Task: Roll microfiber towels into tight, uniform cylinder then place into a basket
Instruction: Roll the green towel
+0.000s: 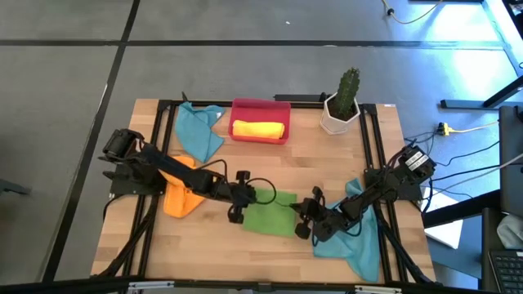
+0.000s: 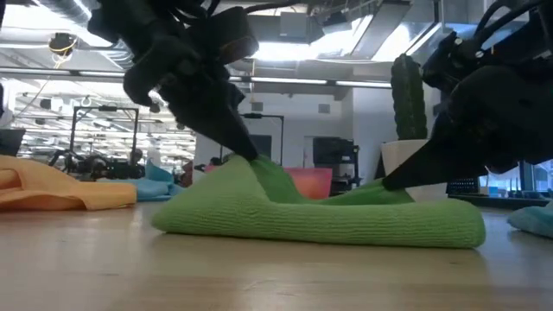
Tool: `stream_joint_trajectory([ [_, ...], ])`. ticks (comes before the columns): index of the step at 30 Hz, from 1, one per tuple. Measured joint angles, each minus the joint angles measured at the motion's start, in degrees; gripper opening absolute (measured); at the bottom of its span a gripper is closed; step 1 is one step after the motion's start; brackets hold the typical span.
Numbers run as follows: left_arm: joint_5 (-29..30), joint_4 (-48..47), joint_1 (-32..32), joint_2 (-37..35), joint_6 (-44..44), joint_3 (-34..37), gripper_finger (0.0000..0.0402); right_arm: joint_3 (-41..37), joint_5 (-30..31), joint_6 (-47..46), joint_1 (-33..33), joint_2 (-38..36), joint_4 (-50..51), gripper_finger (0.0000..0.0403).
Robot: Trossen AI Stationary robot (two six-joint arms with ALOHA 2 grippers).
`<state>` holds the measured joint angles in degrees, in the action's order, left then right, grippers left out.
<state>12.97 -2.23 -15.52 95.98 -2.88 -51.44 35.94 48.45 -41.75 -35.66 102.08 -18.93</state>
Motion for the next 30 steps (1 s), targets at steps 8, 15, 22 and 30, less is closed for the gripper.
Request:
stream_joint_trajectory([
  [8, 2.8, 0.8, 3.7, 0.3, 1.6, 0.0, 0.0000, 0.0, 3.0, -3.3, 1.0, 0.0, 5.6, 0.0010],
  [15, 2.6, 1.5, 6.7, 2.0, 1.6, 0.0, 0.0000, 0.0, 5.1, -10.1, 1.3, 0.0, 13.5, 0.0010],
  [22, 0.6, 1.6, 3.0, 2.4, 0.2, 0.0, 0.0000, 0.0, 5.1, -10.1, -0.9, 0.0, 12.0, 0.0010],
  [30, 1.6, 2.5, -1.6, 2.3, -2.6, 0.0, 0.0000, 0.2, 4.5, -6.9, -4.1, 0.0, 4.7, 0.0010],
])
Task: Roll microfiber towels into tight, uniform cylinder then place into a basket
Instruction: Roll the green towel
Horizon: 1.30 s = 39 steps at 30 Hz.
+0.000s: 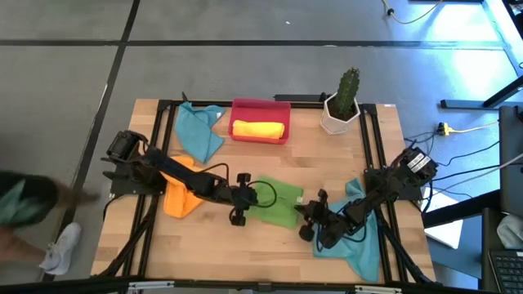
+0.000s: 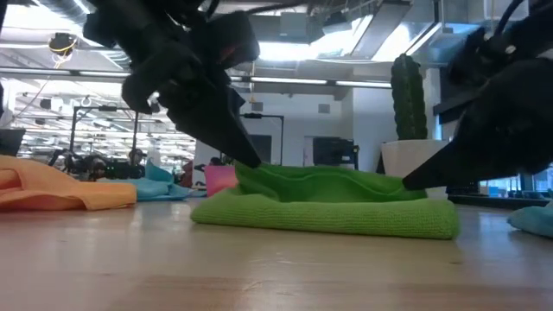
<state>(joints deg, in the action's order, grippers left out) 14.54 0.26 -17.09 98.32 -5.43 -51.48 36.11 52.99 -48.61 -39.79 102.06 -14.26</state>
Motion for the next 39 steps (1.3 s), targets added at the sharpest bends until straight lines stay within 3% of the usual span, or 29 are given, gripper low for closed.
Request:
stream_joint_trajectory([
  [5, 0.0, 3.0, 0.3, 0.0, 1.6, 0.0, 0.0000, 1.5, 2.7, 4.1, -0.3, 0.0, 0.3, 0.0010],
  [9, 0.6, 6.0, 1.8, 0.0, 4.1, 0.0, 0.0000, 1.8, 8.4, 6.8, -0.3, 0.0, 0.9, 0.0010],
  [13, 4.1, 6.2, 4.2, 0.0, 5.8, 0.0, 0.0000, 1.8, 12.4, 3.9, 0.0, 0.0, 6.6, 0.0010],
  [20, 4.3, 6.9, 10.2, 3.4, 5.8, -0.1, 0.0000, 1.8, 8.4, -14.2, 2.2, 0.0, 24.6, 0.0010],
  [27, 3.9, 7.7, 13.0, 8.4, 4.5, 0.0, 0.0008, 0.5, 7.1, -15.8, 2.5, 0.0, 23.7, 0.0015],
  [33, 5.7, 8.0, 13.0, 6.5, 5.3, 0.0, 0.0058, 0.4, 7.3, -15.2, 3.8, 0.0, 25.0, 0.0067],
  [39, 15.7, 7.9, 11.9, 1.0, 6.1, 0.0, 0.0115, 0.5, 7.1, -15.5, 4.1, -1.8, 31.2, 0.0151],
])
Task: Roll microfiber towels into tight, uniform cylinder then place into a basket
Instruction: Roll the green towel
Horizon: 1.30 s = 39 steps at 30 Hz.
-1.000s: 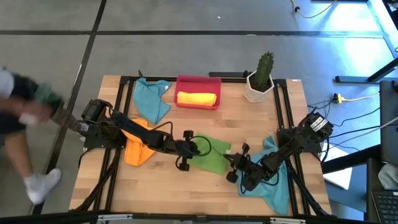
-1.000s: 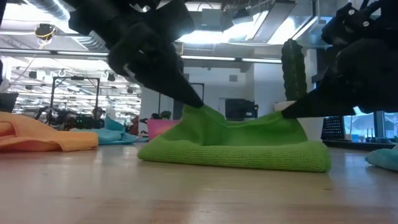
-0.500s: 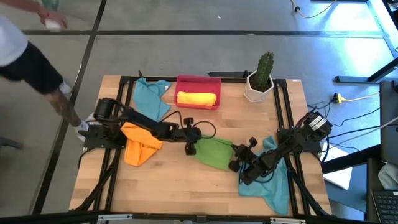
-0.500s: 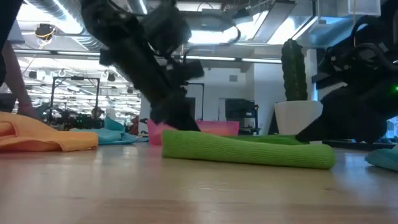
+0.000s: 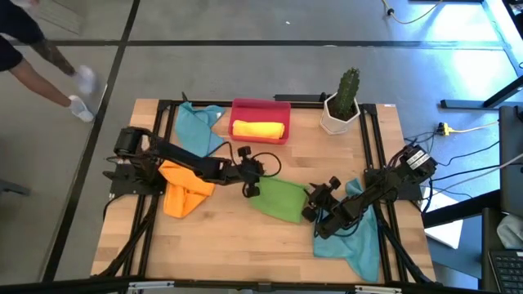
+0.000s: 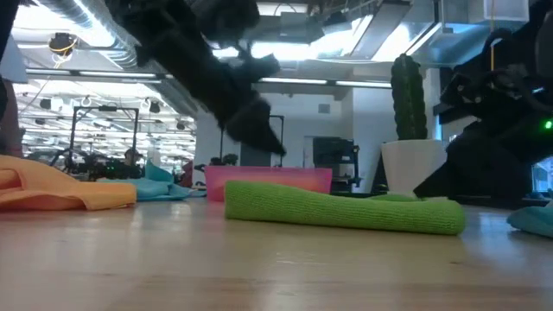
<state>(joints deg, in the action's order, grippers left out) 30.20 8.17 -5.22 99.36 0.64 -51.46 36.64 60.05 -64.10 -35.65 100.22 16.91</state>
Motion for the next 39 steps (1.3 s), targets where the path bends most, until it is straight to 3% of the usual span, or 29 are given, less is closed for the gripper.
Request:
stream_joint_trajectory([
  [5, -1.4, 0.0, -2.7, -3.7, -1.6, -0.1, 0.0135, 2.7, -0.3, -3.2, -3.0, -7.4, 11.8, 0.0185],
  [9, -3.3, 0.1, -6.6, -3.6, -3.8, 0.0, 0.0136, 3.0, 2.6, -2.8, -6.8, -12.1, 9.5, 0.0188],
  [13, -3.5, -0.4, -9.4, -1.3, -6.5, 0.1, 0.0136, 3.0, 3.3, -1.8, -8.2, -11.5, 5.3, 0.0185],
  [23, -3.7, -1.3, -14.3, -0.7, -11.1, 0.0, 0.0137, 2.3, -1.4, 6.3, -2.3, -3.5, -4.0, 0.0115],
  [27, -2.7, -5.3, -14.4, -0.7, -15.9, 0.0, 0.0137, 2.3, -3.3, 15.9, 1.3, -3.5, -11.3, 0.0071],
  [30, -1.6, -5.4, -14.5, -0.7, -17.6, 0.0, 0.0137, 2.3, -9.8, 29.1, 5.2, -3.6, -22.2, 0.0035],
  [33, -1.7, -5.1, -14.9, -0.7, -19.3, 0.0, 0.0137, 2.3, -24.6, 42.2, 11.3, -3.6, -33.4, 0.0007],
  [39, -1.6, -4.9, -15.9, -0.7, -22.0, 0.0, 0.0137, 2.3, -38.7, 51.2, 22.0, -3.4, -42.5, 0.0005],
])
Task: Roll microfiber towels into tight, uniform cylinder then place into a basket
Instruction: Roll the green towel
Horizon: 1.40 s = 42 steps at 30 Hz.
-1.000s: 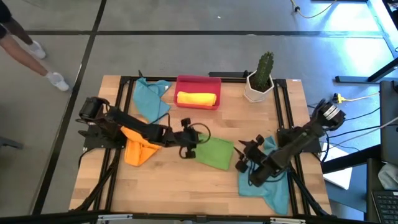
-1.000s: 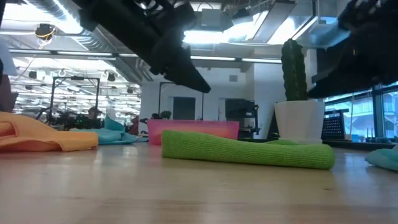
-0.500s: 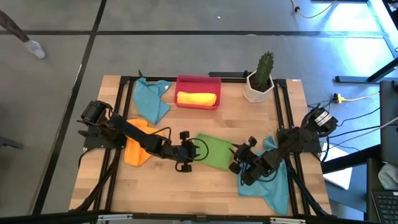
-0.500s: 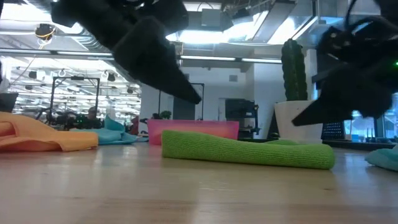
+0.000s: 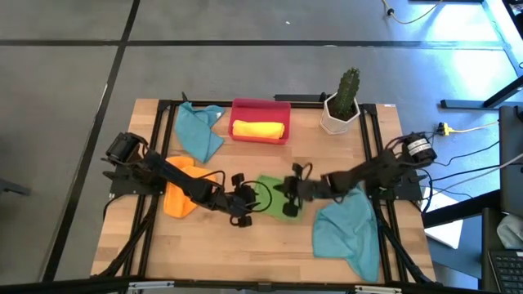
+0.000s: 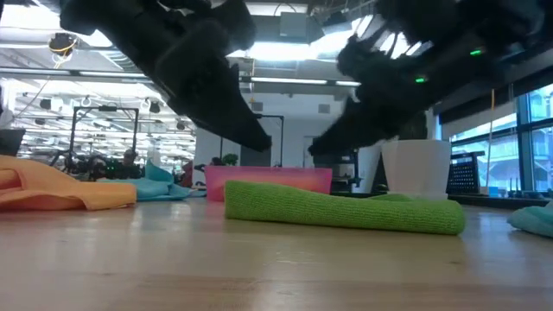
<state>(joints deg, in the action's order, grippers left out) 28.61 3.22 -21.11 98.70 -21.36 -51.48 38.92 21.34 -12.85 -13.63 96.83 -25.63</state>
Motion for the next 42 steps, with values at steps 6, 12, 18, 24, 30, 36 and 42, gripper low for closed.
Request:
stream_joint_trajectory([
  [6, 1.3, 0.9, -0.8, 3.0, -1.4, 0.0, 0.0137, 0.0, -9.3, 2.0, 6.7, 4.2, -7.4, 0.0008],
  [12, 2.3, 0.7, -0.5, 6.3, -3.7, 0.0, 0.0137, 0.4, -13.5, 1.2, 9.2, 12.7, -15.4, 0.0004],
  [18, -1.3, 0.0, -1.0, 7.1, -6.4, 0.0, 0.0137, 2.2, -12.4, -2.6, 11.0, 17.5, -15.7, 0.0006],
  [24, -2.7, 0.0, -3.3, 7.1, -6.8, 0.0, 0.0137, 2.2, -10.0, -4.8, 11.4, 17.8, -15.9, 0.0007],
  [30, -0.7, 0.1, -5.1, 5.7, -5.9, 0.0, 0.0137, 2.2, -12.1, -4.6, 11.4, 17.7, -16.7, 0.0008],
  [36, 9.0, 0.0, -6.4, 3.7, -2.1, 0.0, 0.0137, 2.2, -14.1, -5.0, 11.2, 17.7, -17.7, 0.0008],
  [42, 10.6, 0.3, -4.1, 4.1, -2.4, 0.0, 0.0137, 2.3, -16.5, -4.9, 11.2, 13.9, -18.8, 0.0008],
])
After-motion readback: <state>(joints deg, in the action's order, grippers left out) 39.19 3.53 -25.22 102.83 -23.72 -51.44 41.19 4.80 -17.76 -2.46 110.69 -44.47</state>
